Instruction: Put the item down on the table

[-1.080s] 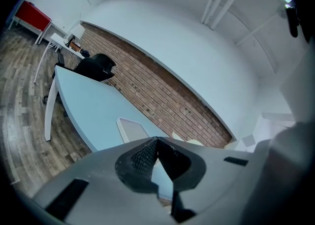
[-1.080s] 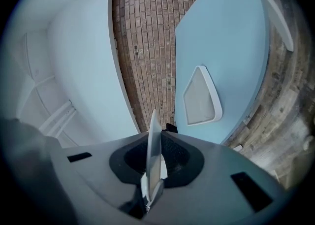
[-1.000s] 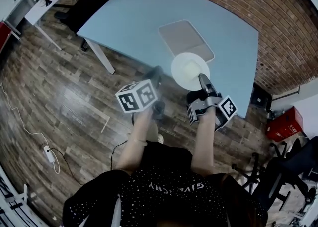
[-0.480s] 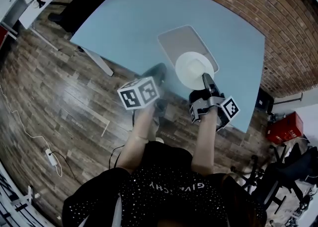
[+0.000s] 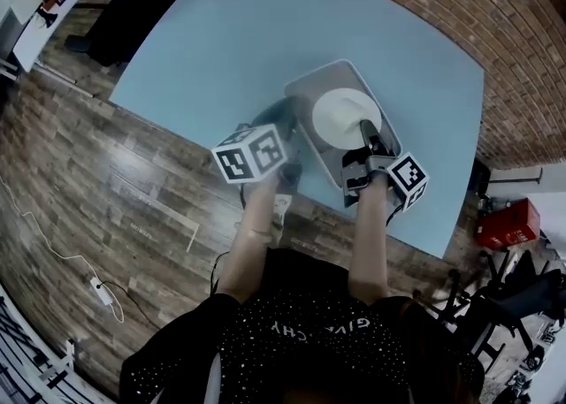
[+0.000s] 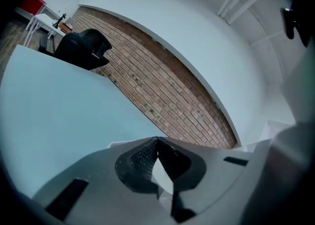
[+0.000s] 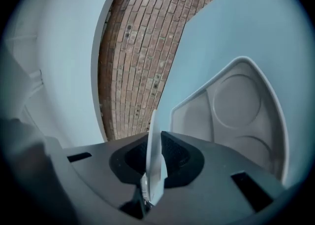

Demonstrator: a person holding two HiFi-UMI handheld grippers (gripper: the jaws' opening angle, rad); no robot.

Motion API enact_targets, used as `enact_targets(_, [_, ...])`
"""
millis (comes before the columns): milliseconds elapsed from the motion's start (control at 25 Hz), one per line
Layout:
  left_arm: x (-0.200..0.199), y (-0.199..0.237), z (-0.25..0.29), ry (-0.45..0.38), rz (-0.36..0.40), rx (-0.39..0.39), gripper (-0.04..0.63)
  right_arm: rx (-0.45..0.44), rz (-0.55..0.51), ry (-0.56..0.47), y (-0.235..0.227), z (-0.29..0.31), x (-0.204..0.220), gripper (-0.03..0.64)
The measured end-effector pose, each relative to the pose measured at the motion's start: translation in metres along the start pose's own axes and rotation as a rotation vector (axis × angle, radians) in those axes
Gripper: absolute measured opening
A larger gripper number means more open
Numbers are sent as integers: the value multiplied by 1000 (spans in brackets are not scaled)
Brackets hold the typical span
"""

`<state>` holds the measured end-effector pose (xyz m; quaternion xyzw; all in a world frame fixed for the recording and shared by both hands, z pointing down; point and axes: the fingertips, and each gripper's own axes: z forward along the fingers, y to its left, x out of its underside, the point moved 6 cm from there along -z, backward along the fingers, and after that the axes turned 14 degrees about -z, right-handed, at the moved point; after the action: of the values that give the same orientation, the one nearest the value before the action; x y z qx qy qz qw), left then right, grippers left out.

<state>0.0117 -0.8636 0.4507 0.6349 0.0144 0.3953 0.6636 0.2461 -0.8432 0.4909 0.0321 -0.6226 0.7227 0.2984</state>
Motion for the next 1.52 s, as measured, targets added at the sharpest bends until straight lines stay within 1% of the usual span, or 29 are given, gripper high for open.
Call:
enact_targets(80, [-4, 7, 13, 26, 14, 7, 11, 36, -28, 13, -4, 18, 0, 35])
enact_targets(160, [-8, 17, 24, 43, 23, -7, 11, 64, -41, 29, -8, 35, 1, 35])
enact_targets(240, [-15, 26, 33, 46, 15, -21, 11, 83, -41, 50, -11, 51, 5, 35])
enact_targets(320, [-25, 32, 42, 43, 0, -18, 11, 101, -55, 71, -12, 66, 9, 35])
enact_targets(480, [-43, 35, 54, 40, 1, -11, 11, 149, -142, 117, -13, 89, 13, 35])
enact_targets(560, [-50, 37, 58, 39, 3, -8, 11, 194, -221, 146, -14, 96, 15, 35])
enact_targets(640, [-54, 39, 62, 43, 3, -4, 11, 260, -320, 173, -14, 101, 15, 35])
enact_targets(720, [-54, 39, 67, 53, 9, 0, 11, 343, -454, 205, -14, 105, 13, 42])
enact_targets(760, [-53, 38, 69, 59, 14, 4, 11, 380, -531, 217, -14, 105, 11, 59])
enact_targets(800, [-53, 37, 70, 64, 21, 9, 11, 411, -611, 223, -13, 105, 9, 125])
enact_targets(840, [-53, 35, 71, 66, 28, 13, 11, 438, -696, 221, -11, 105, 6, 251])
enact_targets(880, [-55, 34, 71, 65, 34, 16, 11, 462, -779, 210, -8, 104, 2, 281])
enact_targets(920, [-57, 33, 71, 62, 38, 18, 11, 474, -843, 186, -5, 102, -3, 284])
enact_targets(960, [-59, 33, 71, 59, 38, 20, 11, 461, -870, 154, -1, 100, -6, 284])
enact_targets(1000, [-60, 33, 71, 57, 37, 23, 12, 412, -844, 121, 3, 97, -9, 284])
enact_targets(1040, [-60, 32, 72, 56, 35, 26, 11, 325, -756, 93, 7, 94, -9, 282])
enact_targets(1080, [-59, 31, 73, 57, 33, 29, 11, 216, -610, 65, 9, 91, -9, 273])
enact_targets(1120, [-58, 29, 74, 59, 31, 33, 11, 112, -420, 28, 10, 87, -9, 164])
enact_targets(1160, [-57, 26, 76, 63, 31, 38, 11, 25, -217, -16, 8, 83, -10, 12])
enact_targets(1200, [-55, 24, 77, 68, 32, 42, 11, -50, -39, -55, 7, 79, -12, 12])
enact_targets(1240, [-52, 22, 79, 74, 33, 45, 11, -114, 92, -82, 5, 76, -13, 12])
enact_targets(1280, [-50, 21, 80, 81, 33, 47, 11, -161, 174, -98, 3, 74, -14, 12])
enact_targets(1320, [-49, 20, 82, 87, 31, 46, 12, -184, 216, -108, 2, 71, -15, 12])
enact_targets(1360, [-48, 21, 83, 91, 28, 44, 11, -189, 226, -112, 1, 70, -15, 12])
enact_targets(1520, [-46, 18, 85, 93, 17, 46, 11, -136, 135, -92, -3, 60, -19, 12])
